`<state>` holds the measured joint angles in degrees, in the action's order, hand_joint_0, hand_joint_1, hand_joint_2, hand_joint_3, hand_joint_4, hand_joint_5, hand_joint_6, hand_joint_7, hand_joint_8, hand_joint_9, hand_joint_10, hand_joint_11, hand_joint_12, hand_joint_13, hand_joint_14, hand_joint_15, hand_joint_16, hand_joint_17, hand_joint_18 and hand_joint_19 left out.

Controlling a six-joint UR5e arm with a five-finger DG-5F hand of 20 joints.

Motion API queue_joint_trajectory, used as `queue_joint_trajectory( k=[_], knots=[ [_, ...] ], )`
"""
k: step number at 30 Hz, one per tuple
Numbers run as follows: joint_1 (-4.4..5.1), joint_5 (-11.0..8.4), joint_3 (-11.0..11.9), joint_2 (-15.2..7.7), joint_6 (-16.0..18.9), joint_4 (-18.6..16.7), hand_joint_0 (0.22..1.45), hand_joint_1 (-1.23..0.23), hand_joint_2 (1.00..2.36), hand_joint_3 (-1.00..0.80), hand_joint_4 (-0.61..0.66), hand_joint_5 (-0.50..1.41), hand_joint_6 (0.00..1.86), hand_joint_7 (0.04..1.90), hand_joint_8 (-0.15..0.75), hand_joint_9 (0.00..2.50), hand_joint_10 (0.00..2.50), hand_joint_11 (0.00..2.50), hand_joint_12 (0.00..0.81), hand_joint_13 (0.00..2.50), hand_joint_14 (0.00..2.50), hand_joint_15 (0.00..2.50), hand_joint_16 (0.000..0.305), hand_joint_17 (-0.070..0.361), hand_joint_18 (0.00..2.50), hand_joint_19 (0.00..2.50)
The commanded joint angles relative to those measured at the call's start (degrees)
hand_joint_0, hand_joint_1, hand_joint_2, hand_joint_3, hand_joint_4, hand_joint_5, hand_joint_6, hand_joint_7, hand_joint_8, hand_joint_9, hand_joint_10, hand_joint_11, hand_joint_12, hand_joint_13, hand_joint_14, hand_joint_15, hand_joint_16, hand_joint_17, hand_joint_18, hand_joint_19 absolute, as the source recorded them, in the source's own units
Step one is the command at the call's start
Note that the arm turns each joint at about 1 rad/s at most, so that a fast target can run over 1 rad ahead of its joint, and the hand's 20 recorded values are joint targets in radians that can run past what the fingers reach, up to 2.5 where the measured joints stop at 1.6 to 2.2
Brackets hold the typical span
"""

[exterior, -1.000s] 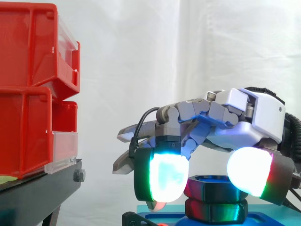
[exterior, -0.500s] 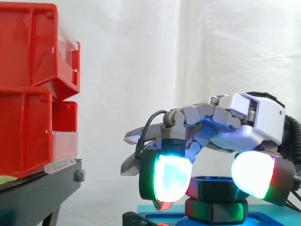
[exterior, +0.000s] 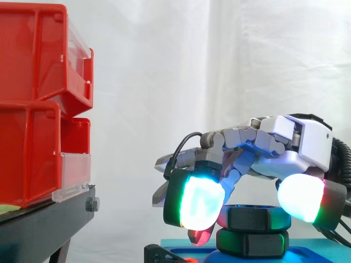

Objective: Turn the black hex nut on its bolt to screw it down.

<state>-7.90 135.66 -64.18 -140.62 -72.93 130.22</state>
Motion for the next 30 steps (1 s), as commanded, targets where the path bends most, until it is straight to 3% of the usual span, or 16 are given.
queue_joint_trajectory(
  k=[1,13,18,23,27,30],
  knots=[
    [-0.45,0.39,-0.07,-0.01,0.07,-0.06,0.54,-0.37,1.0,-0.5,0.16,-0.04,0.66,1.17,0.249,1.08,0.01,0.35,0.291,0.67,0.01,0.19,0.035,0.079,0.38,0.23],
    [-0.98,0.92,-0.07,-0.01,0.16,-0.15,0.5,-0.4,1.0,-0.5,0.18,-0.05,0.53,1.32,0.256,1.04,0.01,0.32,0.305,0.67,0.01,0.19,0.039,0.088,0.39,0.23],
    [-0.28,0.57,-0.07,-0.01,0.16,-0.23,0.42,-0.45,1.0,-0.5,0.23,-0.05,0.51,1.29,0.281,1.02,0.01,0.32,0.339,0.68,0.01,0.19,0.048,0.108,0.42,0.22],
    [-0.19,0.3,-0.07,-0.01,0.16,-0.23,0.37,-0.52,1.0,-0.5,0.28,-0.07,0.5,1.23,0.289,0.97,0.01,0.32,0.366,0.66,0.01,0.18,0.054,0.122,0.44,0.2],
    [-0.19,0.3,-0.16,-0.01,0.16,-0.23,0.37,-0.58,1.0,-0.5,0.28,-0.08,0.5,1.22,0.282,0.96,0.01,0.34,0.363,0.65,0.01,0.18,0.053,0.12,0.44,0.2],
    [0.08,0.3,-0.16,0.08,0.16,-0.23,0.47,-0.61,1.0,-0.5,0.23,-0.07,0.51,1.26,0.253,0.96,0.01,0.35,0.32,0.63,0.01,0.19,0.044,0.098,0.4,0.24]
  ],
)
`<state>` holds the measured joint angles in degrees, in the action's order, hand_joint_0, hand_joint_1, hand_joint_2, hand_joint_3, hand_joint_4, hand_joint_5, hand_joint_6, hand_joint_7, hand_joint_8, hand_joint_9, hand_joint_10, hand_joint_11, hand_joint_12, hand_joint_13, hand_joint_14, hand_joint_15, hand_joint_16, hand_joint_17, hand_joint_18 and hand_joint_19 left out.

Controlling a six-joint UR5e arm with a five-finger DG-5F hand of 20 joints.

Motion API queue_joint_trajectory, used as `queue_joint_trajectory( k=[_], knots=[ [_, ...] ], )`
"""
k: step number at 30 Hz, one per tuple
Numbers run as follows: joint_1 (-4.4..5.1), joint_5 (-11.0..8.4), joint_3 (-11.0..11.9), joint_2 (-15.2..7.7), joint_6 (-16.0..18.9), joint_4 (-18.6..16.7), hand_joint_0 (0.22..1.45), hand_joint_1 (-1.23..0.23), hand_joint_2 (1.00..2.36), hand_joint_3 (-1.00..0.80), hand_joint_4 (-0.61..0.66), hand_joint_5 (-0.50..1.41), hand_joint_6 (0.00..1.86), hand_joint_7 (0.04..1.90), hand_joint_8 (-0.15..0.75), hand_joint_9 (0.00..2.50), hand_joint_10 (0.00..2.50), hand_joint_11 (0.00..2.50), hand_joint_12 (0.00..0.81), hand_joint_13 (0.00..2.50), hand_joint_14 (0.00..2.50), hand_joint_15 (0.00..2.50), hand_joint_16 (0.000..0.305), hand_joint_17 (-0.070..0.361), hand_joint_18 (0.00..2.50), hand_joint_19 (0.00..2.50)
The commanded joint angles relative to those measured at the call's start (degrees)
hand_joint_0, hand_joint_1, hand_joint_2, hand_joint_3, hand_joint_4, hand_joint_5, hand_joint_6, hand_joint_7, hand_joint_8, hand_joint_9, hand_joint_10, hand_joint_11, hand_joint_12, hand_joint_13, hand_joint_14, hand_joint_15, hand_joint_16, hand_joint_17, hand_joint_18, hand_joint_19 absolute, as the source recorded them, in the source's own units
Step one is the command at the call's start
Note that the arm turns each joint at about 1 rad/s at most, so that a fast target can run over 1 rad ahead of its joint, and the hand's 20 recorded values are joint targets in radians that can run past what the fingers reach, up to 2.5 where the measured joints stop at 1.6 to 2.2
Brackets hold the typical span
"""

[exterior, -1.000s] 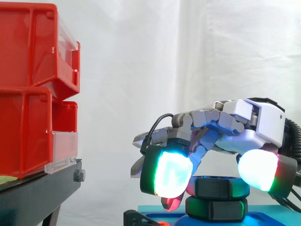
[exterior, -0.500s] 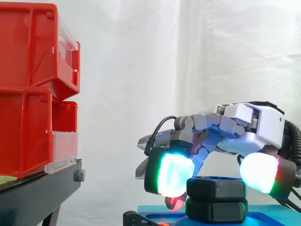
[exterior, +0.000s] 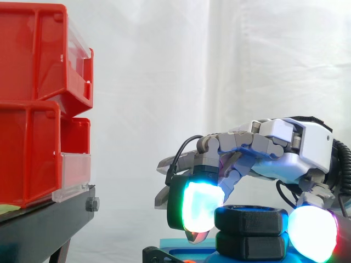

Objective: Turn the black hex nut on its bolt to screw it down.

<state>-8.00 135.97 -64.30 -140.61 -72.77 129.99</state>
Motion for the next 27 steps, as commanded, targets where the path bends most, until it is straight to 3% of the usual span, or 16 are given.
queue_joint_trajectory(
  k=[1,5,15,16,20,24,27],
  knots=[
    [0.27,-0.18,-0.03,-0.01,0.0,-0.35,0.49,-0.62,1.0,-0.5,0.22,-0.07,0.52,1.26,0.247,0.97,0.01,0.36,0.311,0.63,0.01,0.19,0.042,0.094,0.4,0.24],
    [0.45,-0.45,0.06,-0.01,0.09,-0.53,0.56,-0.63,1.0,-0.47,0.18,-0.08,0.54,1.25,0.232,0.96,0.01,0.37,0.292,0.62,0.01,0.2,0.037,0.084,0.38,0.26],
    [0.45,-0.45,-0.03,-0.01,0.09,-0.18,0.58,-0.64,1.01,-0.42,0.18,-0.09,0.6,1.16,0.229,0.97,0.01,0.37,0.287,0.62,0.01,0.21,0.037,0.083,0.38,0.26],
    [0.45,-0.45,0.06,-0.01,0.09,-0.27,0.53,-0.64,1.0,-0.49,0.2,-0.09,0.6,1.16,0.236,0.97,0.01,0.37,0.297,0.63,0.01,0.21,0.039,0.087,0.39,0.25],
    [0.45,-0.45,-0.03,0.08,0.09,-0.53,0.42,-0.56,1.0,-0.5,0.25,-0.08,0.5,1.21,0.263,0.93,0.01,0.33,0.343,0.63,0.01,0.19,0.049,0.11,0.42,0.22],
    [0.27,-0.18,0.14,0.08,0.44,-0.53,0.35,-0.51,1.0,-0.5,0.27,-0.11,0.5,1.06,0.283,0.87,0.01,0.29,0.378,0.58,0.01,0.17,0.058,0.13,0.39,0.21],
    [0.18,0.26,1.73,0.08,1.84,-0.18,0.32,-0.5,1.0,-0.5,0.25,-0.15,0.5,0.94,0.285,0.75,0.01,0.25,0.401,0.49,0.01,0.16,0.063,0.143,0.31,0.2]
  ],
)
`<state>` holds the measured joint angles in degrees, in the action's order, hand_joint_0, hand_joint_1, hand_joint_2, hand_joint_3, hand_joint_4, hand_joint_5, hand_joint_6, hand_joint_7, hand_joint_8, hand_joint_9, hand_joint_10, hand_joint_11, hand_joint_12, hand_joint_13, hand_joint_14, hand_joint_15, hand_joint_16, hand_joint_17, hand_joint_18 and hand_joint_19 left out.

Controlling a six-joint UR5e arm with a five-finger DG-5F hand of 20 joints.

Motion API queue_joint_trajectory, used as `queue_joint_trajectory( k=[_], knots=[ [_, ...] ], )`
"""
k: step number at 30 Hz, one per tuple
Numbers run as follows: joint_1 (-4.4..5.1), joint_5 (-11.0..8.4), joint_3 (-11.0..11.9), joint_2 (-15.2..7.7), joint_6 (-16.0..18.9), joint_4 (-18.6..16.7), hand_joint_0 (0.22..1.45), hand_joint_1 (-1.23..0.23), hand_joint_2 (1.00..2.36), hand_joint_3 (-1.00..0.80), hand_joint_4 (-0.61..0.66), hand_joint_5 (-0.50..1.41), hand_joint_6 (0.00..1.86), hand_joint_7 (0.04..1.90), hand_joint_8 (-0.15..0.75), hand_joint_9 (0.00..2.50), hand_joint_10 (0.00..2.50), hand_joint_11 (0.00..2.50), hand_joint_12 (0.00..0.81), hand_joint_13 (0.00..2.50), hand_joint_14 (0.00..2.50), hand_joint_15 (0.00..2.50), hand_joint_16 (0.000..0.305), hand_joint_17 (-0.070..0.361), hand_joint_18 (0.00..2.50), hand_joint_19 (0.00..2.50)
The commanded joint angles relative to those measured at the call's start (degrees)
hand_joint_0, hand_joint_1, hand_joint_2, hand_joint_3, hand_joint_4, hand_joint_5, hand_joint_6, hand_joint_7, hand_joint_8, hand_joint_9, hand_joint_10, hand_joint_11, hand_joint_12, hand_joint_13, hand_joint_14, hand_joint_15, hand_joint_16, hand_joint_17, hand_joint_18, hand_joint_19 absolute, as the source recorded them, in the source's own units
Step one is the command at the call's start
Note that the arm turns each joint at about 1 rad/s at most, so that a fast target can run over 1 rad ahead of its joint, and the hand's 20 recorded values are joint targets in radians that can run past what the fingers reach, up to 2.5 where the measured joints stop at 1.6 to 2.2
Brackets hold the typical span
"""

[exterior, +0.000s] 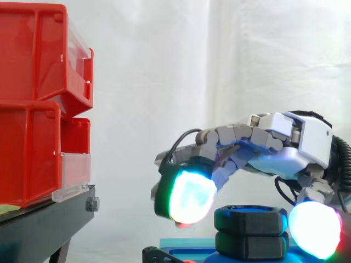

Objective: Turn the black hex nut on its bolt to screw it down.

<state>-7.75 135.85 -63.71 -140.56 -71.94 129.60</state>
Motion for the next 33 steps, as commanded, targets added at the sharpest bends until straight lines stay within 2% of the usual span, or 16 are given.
queue_joint_trajectory(
  k=[1,7,12,15,16,19,25,26,33],
  knots=[
    [-0.07,0.56,1.48,0.02,1.28,0.31,0.31,-0.5,1.0,-0.5,0.24,-0.16,0.5,0.91,0.284,0.71,0.01,0.24,0.408,0.46,0.01,0.15,0.065,0.146,0.27,0.19],
    [-0.07,2.32,4.3,0.02,3.3,1.01,0.29,-0.51,1.0,-0.5,0.21,-0.18,0.5,0.81,0.283,0.64,0.01,0.21,0.413,0.4,0.0,0.14,0.067,0.151,0.24,0.19],
    [0.45,2.14,4.3,0.02,3.48,1.54,0.29,-0.52,1.0,-0.5,0.21,-0.18,0.5,0.82,0.284,0.62,0.01,0.2,0.412,0.39,0.0,0.13,0.067,0.151,0.24,0.19],
    [0.8,1.7,3.86,0.02,3.04,2.24,0.31,-0.5,1.0,-0.5,0.24,-0.16,0.5,0.86,0.286,0.64,0.01,0.22,0.408,0.4,0.0,0.13,0.065,0.147,0.23,0.19],
    [1.07,1.17,3.42,0.02,2.95,2.33,0.34,-0.42,1.0,-0.5,0.25,-0.15,0.5,0.9,0.282,0.66,0.01,0.21,0.399,0.39,0.0,0.13,0.063,0.142,0.22,0.2],
    [1.42,-0.32,2.36,0.02,2.95,2.24,0.36,-0.37,1.0,-0.5,0.28,-0.12,0.5,0.98,0.282,0.69,0.01,0.23,0.395,0.42,0.01,0.14,0.06,0.135,0.21,0.21],
    [1.86,-0.85,0.87,0.02,2.51,1.98,0.45,-0.47,1.0,-0.5,0.24,-0.11,0.5,1.08,0.252,0.69,0.01,0.25,0.351,0.41,0.01,0.15,0.051,0.114,0.19,0.23],
    [1.86,-0.76,0.78,0.02,2.33,2.24,0.46,-0.52,1.0,-0.5,0.24,-0.11,0.5,1.11,0.247,0.69,0.01,0.27,0.342,0.4,0.01,0.16,0.049,0.111,0.19,0.23],
    [1.51,-0.58,-0.18,0.02,1.37,1.98,0.48,-0.56,1.0,-0.5,0.22,-0.1,0.5,1.16,0.236,0.7,0.01,0.27,0.33,0.41,0.01,0.17,0.047,0.105,0.2,0.23]
  ],
)
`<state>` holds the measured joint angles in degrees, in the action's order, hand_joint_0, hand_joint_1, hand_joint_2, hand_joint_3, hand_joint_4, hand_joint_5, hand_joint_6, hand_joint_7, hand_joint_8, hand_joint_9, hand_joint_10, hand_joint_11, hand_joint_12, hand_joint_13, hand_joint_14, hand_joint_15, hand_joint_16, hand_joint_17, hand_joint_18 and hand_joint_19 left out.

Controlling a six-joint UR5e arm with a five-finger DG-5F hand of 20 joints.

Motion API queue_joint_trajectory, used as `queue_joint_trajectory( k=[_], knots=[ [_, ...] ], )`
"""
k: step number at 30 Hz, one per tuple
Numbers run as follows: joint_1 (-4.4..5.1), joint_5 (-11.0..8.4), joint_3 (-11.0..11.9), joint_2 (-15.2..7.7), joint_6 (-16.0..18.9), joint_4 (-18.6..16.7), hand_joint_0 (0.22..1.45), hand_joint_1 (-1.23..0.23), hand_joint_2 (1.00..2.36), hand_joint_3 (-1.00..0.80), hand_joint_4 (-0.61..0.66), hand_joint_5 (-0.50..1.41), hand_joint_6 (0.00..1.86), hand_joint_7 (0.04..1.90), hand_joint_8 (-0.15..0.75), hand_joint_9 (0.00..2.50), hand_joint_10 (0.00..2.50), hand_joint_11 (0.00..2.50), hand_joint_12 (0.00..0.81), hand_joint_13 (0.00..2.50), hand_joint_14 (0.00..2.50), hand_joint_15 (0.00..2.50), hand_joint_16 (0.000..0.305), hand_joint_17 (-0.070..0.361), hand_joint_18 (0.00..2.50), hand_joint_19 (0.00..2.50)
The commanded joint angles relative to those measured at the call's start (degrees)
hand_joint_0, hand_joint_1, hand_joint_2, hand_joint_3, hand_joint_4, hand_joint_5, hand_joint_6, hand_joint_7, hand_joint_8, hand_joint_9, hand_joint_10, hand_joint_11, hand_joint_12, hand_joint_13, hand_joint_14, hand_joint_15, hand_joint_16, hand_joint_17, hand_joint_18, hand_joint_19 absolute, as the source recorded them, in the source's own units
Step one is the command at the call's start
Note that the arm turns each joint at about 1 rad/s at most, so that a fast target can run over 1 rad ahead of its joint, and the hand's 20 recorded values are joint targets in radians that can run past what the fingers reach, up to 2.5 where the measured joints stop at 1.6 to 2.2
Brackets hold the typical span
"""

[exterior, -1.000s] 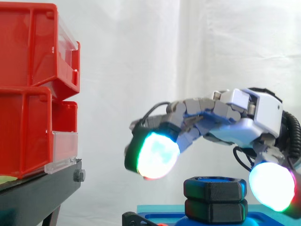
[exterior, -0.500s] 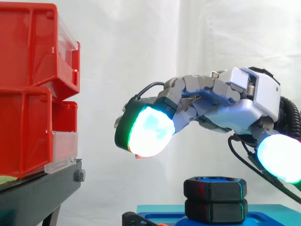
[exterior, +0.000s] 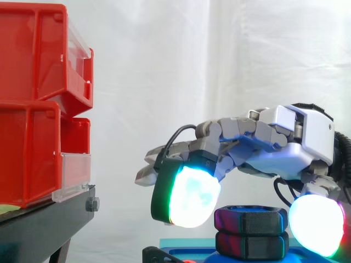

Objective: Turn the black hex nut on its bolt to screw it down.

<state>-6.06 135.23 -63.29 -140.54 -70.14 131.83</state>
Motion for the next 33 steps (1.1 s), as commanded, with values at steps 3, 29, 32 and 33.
queue_joint_trajectory(
  k=[3,29,32,33],
  knots=[
    [-0.27,0.03,-0.87,0.0,-0.43,-0.35,0.48,-0.56,1.0,-0.5,0.23,-0.1,0.5,1.16,0.234,0.7,0.01,0.28,0.331,0.41,0.01,0.16,0.047,0.106,0.21,0.24],
    [-0.97,0.21,-0.95,0.0,-0.43,-0.26,0.52,-0.61,1.0,-0.49,0.19,-0.09,0.58,1.18,0.233,0.76,0.01,0.3,0.318,0.44,0.01,0.17,0.043,0.096,0.24,0.23],
    [-0.97,0.21,-0.95,0.0,-0.43,-0.26,0.52,-0.62,1.0,-0.5,0.2,-0.09,0.58,1.17,0.231,0.76,0.01,0.3,0.321,0.45,0.01,0.16,0.043,0.097,0.24,0.23],
    [-1.06,0.21,-0.95,-0.08,-0.43,-0.17,0.52,-0.62,1.0,-0.5,0.2,-0.09,0.58,1.17,0.232,0.76,0.01,0.3,0.321,0.45,0.01,0.16,0.043,0.097,0.24,0.23]
  ],
)
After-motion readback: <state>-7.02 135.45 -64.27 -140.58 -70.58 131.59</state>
